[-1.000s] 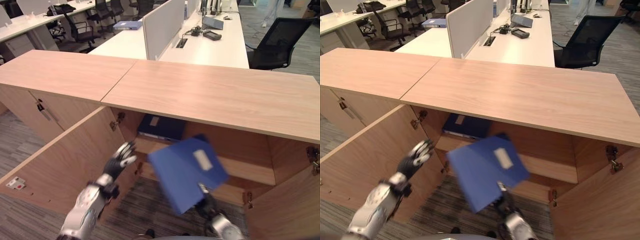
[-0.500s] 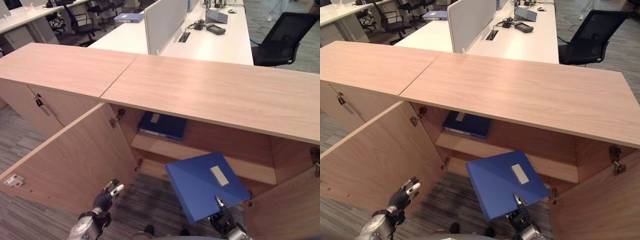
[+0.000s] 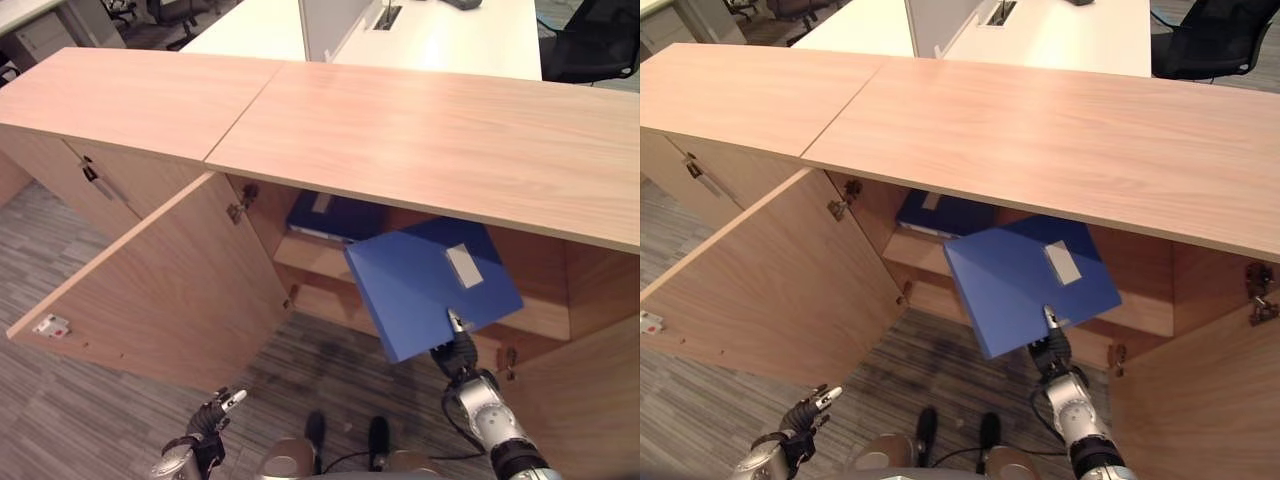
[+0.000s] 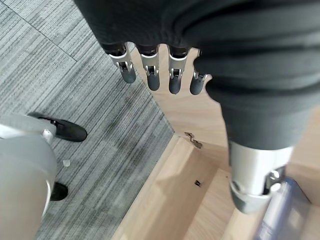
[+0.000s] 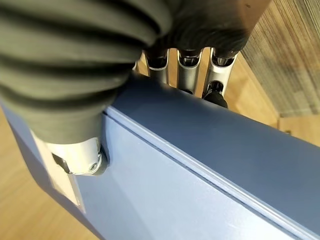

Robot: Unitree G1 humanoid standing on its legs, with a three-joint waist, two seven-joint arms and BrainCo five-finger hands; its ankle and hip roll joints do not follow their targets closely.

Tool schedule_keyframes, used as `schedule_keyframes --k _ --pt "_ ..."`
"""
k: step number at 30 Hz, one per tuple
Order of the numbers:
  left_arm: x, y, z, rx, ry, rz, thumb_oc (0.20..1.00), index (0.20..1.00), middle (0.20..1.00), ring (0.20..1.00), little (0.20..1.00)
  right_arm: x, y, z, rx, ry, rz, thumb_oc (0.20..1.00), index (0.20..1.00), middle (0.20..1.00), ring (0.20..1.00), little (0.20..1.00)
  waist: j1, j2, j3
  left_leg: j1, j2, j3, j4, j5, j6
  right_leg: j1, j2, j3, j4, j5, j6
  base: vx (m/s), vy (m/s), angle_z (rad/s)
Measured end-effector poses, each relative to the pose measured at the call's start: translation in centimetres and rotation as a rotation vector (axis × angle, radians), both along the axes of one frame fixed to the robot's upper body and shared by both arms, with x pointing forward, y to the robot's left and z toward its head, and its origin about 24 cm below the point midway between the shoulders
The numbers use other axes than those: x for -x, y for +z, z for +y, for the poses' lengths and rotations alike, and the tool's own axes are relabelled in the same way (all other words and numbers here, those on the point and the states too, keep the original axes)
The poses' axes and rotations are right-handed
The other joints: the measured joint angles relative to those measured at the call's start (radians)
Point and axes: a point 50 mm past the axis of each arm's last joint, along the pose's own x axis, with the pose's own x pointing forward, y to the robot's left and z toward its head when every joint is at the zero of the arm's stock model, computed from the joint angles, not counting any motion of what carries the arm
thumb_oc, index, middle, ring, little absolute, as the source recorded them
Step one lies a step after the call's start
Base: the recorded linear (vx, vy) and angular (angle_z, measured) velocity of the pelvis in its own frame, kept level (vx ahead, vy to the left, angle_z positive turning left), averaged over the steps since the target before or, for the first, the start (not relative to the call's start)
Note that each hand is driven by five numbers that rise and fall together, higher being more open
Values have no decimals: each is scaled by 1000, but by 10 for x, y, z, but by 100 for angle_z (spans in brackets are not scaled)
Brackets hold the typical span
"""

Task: Put the empty folder in the office cabinet

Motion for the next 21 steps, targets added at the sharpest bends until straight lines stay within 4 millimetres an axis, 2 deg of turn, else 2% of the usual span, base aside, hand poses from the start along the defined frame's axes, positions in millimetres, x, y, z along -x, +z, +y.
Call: schedule_keyframes --k 2,3,4,6,7,9,10,11,12,13,14,16,17,19,21 --pt "15 -10 0 -12 3 83 1000 1000 1000 1000 1000 2 0 4 -8 7 -3 200 200 200 200 200 -4 8 -7 14 -16 27 -16 -12 22 3 -17 26 1 -6 16 101 309 -52" --pt "30 -18 2 -42 0 166 1000 1000 1000 1000 1000 0 1 4 -4 11 -12 200 200 200 200 200 -5 23 -36 -30 -25 75 3 -24 55 -56 -39 30 32 -21 33 37 360 -66" --pt "30 -17 4 -60 -6 168 1000 1000 1000 1000 1000 -2 3 2 -1 -5 -21 200 200 200 200 200 0 31 -35 -69 -41 87 32 -31 67 -98 -77 12 98 -54 42 -23 309 -57" --pt "36 -20 11 -89 -2 210 1000 1000 1000 1000 1000 -3 3 5 -4 -2 -19 200 200 200 200 200 14 10 -33 -80 -64 120 33 -31 68 -137 -116 32 146 -65 96 -78 187 -52" --pt "46 -23 17 -110 17 275 1000 1000 1000 1000 1000 -17 10 15 -5 37 -49 200 200 200 200 200 28 8 -32 -114 -58 167 54 -31 68 -206 -121 43 210 -82 98 -47 127 -78" --pt "58 -25 24 -134 40 320 1000 1000 1000 1000 1000 -30 17 28 -20 61 -86 200 200 200 200 200 26 -12 -17 -144 -67 205 103 -39 78 -253 -135 15 234 -35 112 -26 78 -85" --pt "64 -26 25 -144 45 345 1000 1000 1000 1000 1000 -41 25 37 -22 90 -114 200 200 200 200 200 49 -14 -6 -161 -41 239 119 -45 86 -279 -135 -32 229 -12 103 -62 -24 -134" --pt "78 -28 24 -134 83 390 1000 1000 1000 1000 1000 -50 34 44 -20 110 -151 200 200 200 200 200 64 2 1 -182 -11 246 144 -77 103 -298 -161 -198 239 -43 83 -64 -26 -111" --pt "79 -29 24 -129 103 392 1000 1000 1000 1000 1000 -56 41 45 -15 108 -184 200 200 200 200 200 58 4 4 -209 -6 251 168 -86 112 -302 -200 -261 253 -45 89 -76 -38 -59" --pt "79 -28 25 -127 108 392 1000 1000 1000 1000 1000 -57 44 42 -8 95 -203 200 200 200 200 200 57 7 7 -224 1 254 177 -91 109 -295 -237 -317 262 -51 96 -72 -26 -8" --pt "77 -27 29 -138 108 380 1000 1000 1000 1000 1000 -57 45 39 -1 82 -205 200 200 200 200 200 68 -1 15 -234 3 255 190 -94 105 -282 -259 -316 263 -55 91 -154 -24 -7" --pt "74 -21 45 -181 113 366 1000 1000 1000 1000 1000 -61 52 41 -2 82 -238 200 200 200 200 200 78 -49 44 -313 9 253 305 -129 74 -257 -269 -309 291 -73 108 -155 -25 -8" --pt "72 -22 42 -178 111 363 1000 1000 1000 1000 1000 -68 61 42 8 85 -275 200 200 200 200 200 79 -39 66 -372 29 243 388 -158 57 -286 -263 -313 327 -90 121 -106 -47 2" --pt "65 -23 37 -163 105 351 1000 1000 1000 1000 1000 -81 77 39 22 64 -331 200 200 200 200 200 65 -20 89 -491 61 197 524 -195 39 -386 -262 -310 451 -143 95 -49 -38 7" --pt "55 -22 34 -156 100 327 1000 1000 1000 1000 1000 -89 89 34 26 29 -371 200 200 200 200 200 56 -19 110 -567 65 177 592 -210 36 -464 -284 -308 565 -195 72 -16 -35 23"
